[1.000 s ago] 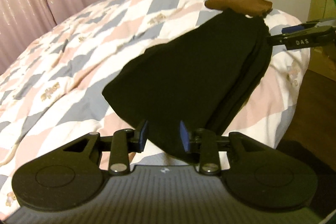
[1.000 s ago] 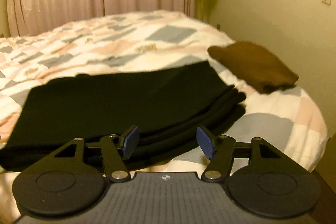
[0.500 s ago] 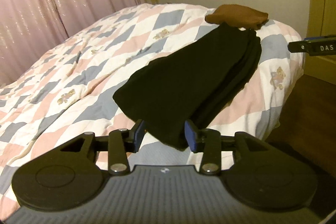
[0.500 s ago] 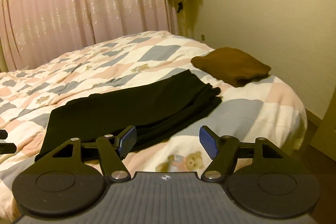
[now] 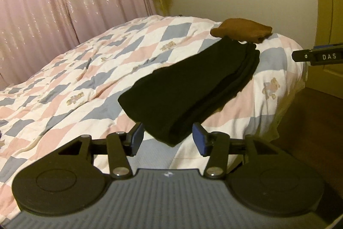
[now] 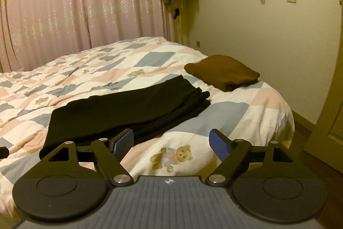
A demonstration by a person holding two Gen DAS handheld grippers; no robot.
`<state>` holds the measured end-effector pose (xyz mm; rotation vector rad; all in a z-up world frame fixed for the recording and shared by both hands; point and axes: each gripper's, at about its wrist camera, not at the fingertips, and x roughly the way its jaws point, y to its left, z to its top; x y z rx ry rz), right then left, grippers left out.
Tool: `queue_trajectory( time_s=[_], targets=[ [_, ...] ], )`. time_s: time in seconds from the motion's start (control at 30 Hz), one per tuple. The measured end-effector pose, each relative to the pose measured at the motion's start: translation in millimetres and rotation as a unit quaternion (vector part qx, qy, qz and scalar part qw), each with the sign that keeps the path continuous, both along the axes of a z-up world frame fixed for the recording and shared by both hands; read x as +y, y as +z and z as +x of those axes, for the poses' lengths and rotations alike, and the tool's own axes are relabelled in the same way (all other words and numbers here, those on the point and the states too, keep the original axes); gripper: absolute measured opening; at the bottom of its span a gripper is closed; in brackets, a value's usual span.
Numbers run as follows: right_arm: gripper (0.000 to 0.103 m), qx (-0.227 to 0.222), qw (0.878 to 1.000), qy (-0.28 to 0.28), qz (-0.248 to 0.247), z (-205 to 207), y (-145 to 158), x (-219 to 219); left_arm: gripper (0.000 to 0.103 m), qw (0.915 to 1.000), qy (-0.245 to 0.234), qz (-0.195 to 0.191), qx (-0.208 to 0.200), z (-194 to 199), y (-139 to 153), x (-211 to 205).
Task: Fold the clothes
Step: 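Raise both open grippers above the folded sweatpants, then grasp the end of the folded sweatpants with both grippers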
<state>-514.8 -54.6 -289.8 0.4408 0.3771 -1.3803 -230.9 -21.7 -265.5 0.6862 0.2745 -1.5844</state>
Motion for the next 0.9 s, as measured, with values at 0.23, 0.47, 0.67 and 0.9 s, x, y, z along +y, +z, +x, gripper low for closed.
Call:
queue_trajectory(
  time_s=[0.23, 0.47, 0.67, 0.9],
  targets=[
    [0.084, -0.003, 1.000, 0.013, 0.000, 3.9, 3.9, -16.2, 0.048, 1.0000, 0.006, 0.002, -0.002, 0.1, -2.8, -19.8],
    [0.084, 0.010, 0.999, 0.022, 0.032, 10.0, -12.4, -51.5, 0.052, 0.9991, 0.014, 0.039, -0.008, 9.7, -20.4, -55.5],
    [0.084, 0.023, 0.998, 0.035, 0.056, 21.5, -27.0, -71.7, 0.052, 0.9971, 0.029, 0.070, -0.009, 19.3, -34.1, -69.1],
    [0.084, 0.038, 0.995, 0.048, 0.079, 45.6, -46.5, -76.6, 0.055, 0.9945, 0.040, 0.097, 0.002, 31.4, -48.0, -63.5]
  ],
)
